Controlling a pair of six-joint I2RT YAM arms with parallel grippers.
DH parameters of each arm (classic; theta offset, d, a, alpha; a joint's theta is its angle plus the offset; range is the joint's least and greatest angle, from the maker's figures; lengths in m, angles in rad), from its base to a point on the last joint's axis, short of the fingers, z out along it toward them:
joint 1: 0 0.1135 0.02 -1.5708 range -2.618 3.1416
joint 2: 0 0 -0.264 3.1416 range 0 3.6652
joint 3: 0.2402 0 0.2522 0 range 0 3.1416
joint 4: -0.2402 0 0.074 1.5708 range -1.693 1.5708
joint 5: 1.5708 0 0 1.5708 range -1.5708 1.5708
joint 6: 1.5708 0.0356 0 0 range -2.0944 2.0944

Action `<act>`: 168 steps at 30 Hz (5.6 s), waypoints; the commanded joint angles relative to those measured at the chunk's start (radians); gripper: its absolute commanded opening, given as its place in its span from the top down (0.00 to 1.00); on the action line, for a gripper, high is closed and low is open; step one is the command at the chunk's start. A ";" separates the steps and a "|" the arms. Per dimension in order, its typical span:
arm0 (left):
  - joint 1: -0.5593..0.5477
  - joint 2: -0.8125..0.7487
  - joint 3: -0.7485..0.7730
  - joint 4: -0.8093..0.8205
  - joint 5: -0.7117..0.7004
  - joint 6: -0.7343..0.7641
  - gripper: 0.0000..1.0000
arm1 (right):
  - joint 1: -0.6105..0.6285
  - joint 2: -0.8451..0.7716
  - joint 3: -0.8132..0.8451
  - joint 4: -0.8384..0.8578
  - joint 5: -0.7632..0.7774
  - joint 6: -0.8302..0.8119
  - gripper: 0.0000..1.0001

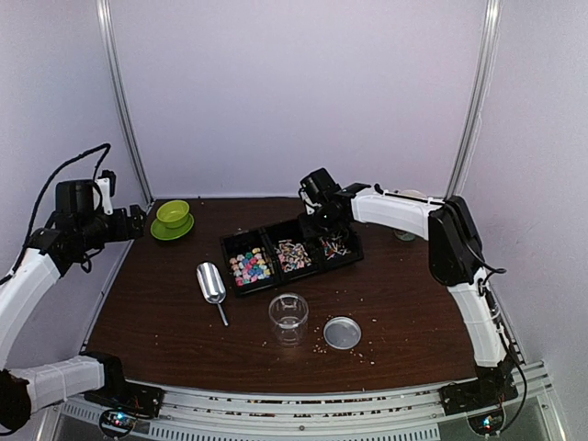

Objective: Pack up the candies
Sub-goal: Move the plate from the storage box, then move the packing bottle to the center of the board, then pick up the spatula from the center of the board.

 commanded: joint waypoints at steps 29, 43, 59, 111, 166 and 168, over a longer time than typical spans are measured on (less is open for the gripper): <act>-0.117 0.430 0.067 0.122 0.297 -0.139 0.04 | 0.046 -0.898 -0.965 0.380 -0.029 -0.196 0.00; -0.158 0.450 -0.064 0.242 0.225 -0.224 0.07 | 0.267 -0.686 -0.652 0.021 -0.034 -0.281 0.13; -0.164 0.327 -0.092 0.162 0.207 -0.199 0.02 | 0.318 -0.438 -0.445 -0.187 -0.081 -0.285 0.35; -0.164 0.413 -0.162 0.317 0.270 -0.261 0.02 | 0.125 -0.420 -0.473 -0.218 0.054 -0.218 0.87; -0.165 0.612 -0.228 0.581 0.472 -0.306 1.00 | 0.111 -0.698 -0.587 -0.207 -0.007 -0.233 0.23; -0.165 0.591 -0.233 0.568 0.468 -0.310 1.00 | 0.112 -0.705 -0.588 -0.204 -0.005 -0.237 0.20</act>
